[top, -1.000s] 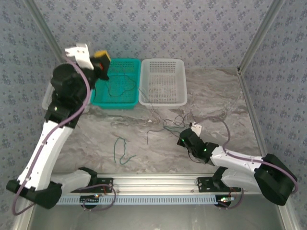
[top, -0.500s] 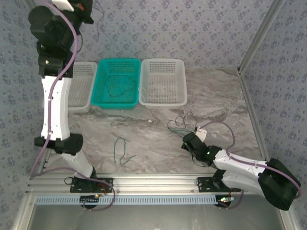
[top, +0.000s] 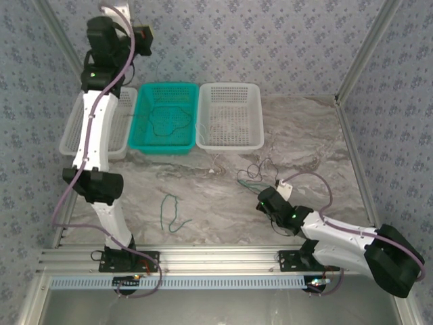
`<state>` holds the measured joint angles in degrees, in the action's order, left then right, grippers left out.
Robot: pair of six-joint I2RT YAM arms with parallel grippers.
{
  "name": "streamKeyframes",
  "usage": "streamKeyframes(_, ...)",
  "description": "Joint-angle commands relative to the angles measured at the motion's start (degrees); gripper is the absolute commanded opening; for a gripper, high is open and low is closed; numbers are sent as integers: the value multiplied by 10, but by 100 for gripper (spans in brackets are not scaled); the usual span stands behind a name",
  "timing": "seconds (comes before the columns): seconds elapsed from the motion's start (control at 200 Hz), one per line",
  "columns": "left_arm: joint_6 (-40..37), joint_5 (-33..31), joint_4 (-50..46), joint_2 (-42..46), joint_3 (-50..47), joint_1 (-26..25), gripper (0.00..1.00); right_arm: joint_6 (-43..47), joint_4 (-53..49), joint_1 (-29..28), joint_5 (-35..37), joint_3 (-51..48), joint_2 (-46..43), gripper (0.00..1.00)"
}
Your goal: Untangle the cables
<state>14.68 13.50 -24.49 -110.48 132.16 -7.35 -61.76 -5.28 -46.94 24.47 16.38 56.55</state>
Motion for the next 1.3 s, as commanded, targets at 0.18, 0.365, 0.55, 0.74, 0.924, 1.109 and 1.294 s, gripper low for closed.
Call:
streamKeyframes(0.18, 57, -55, 134, 89, -313, 23, 0, -20, -49, 3, 16, -16, -51, 0)
streamKeyframes(0.365, 65, -60, 147, 104, -405, 35, 53, -20, -61, 2, 17, -12, -72, 0)
streamKeyframes(0.55, 62, -28, 135, 164, -428, 32, 76, -19, -87, 1, 17, 3, -96, 0)
streamKeyframes(0.74, 63, 7, 172, 295, -521, 6, 76, 14, -115, 2, 15, 31, -132, 0)
streamKeyframes(0.924, 49, 21, 267, 472, -696, -106, 76, 132, -147, 4, -25, 110, -164, 0)
streamKeyframes(1.109, -10, 37, 353, 560, -864, -275, 76, 274, -128, 4, -119, 183, -169, 0)
streamKeyframes(1.294, 25, 16, 387, 594, -960, -348, 76, 364, -150, 4, -187, 249, -160, 0)
